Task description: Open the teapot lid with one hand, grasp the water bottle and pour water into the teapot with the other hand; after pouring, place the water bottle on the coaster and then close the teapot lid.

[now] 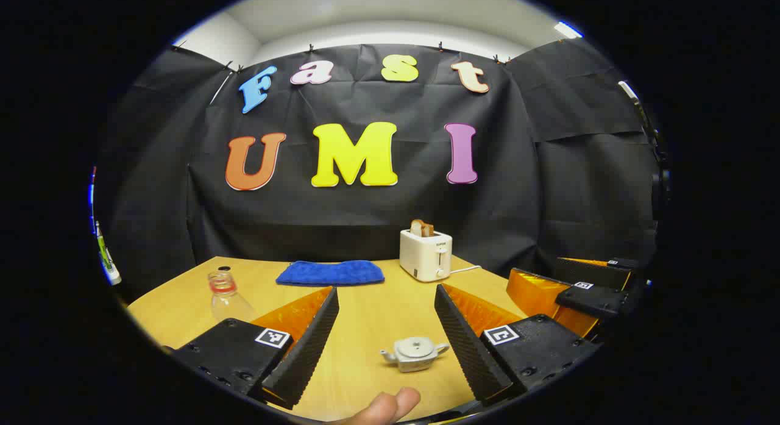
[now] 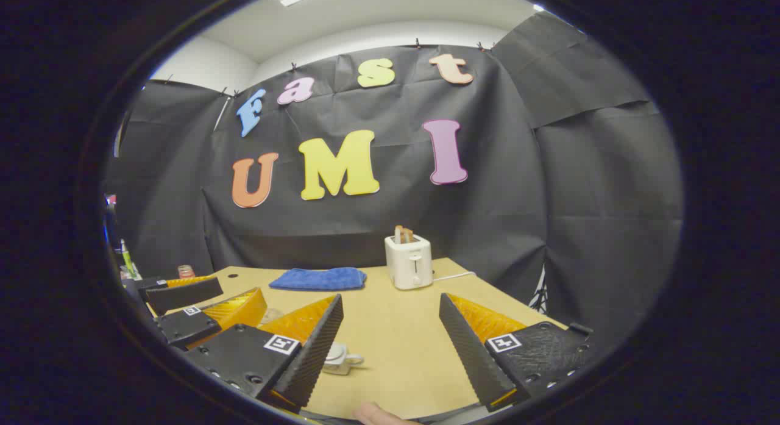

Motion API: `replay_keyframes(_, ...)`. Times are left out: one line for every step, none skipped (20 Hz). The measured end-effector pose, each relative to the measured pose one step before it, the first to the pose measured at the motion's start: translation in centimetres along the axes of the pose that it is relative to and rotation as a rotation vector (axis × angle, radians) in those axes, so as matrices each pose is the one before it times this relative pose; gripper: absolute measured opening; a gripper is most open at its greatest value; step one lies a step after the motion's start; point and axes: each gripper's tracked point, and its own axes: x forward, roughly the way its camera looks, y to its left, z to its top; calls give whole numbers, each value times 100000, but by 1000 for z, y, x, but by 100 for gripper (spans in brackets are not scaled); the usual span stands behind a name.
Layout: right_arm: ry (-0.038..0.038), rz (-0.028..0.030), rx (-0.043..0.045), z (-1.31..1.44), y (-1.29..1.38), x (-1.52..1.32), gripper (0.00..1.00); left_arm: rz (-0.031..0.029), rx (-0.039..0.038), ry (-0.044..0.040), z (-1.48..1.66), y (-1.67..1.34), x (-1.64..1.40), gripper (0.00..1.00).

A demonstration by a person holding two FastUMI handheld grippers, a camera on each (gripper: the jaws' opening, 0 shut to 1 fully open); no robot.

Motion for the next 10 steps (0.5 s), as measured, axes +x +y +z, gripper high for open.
replay_keyframes(-148,-289,-742,-114,924,-191,92,1117,-1616,-117,4,1473,-733,99)
replay_keyframes(476,174,-1032,-359,1045,-81,95,-522,-393,1515,-402,993,-364,99)
replay_keyframes(1184,1060,-2260,-435,1056,-23,95,9,1138,1390,-450,883,-290,99)
replay_keyframes(614,46,-2357,-317,756,91,96,959,2413,1562,-499,1129,-307,99)
replay_keyframes(-1004,-978,-1524,127,291,3,96,837,2354,819,-318,855,-466,98)
replay_keyframes(-2154,-591,-433,530,97,-76,96,1235,1573,89,-162,845,-412,99)
replay_keyframes(-1687,50,11,372,370,-26,95,1615,619,294,-344,684,-574,99)
replay_keyframes(-797,472,-634,-109,389,66,95,1320,-553,-246,-319,659,-274,99)
replay_keyframes(-474,855,-1364,-115,396,3,95,758,-727,559,-240,422,-99,98)
replay_keyframes(121,667,-1928,-168,278,53,95,930,-306,1154,-386,369,6,98)
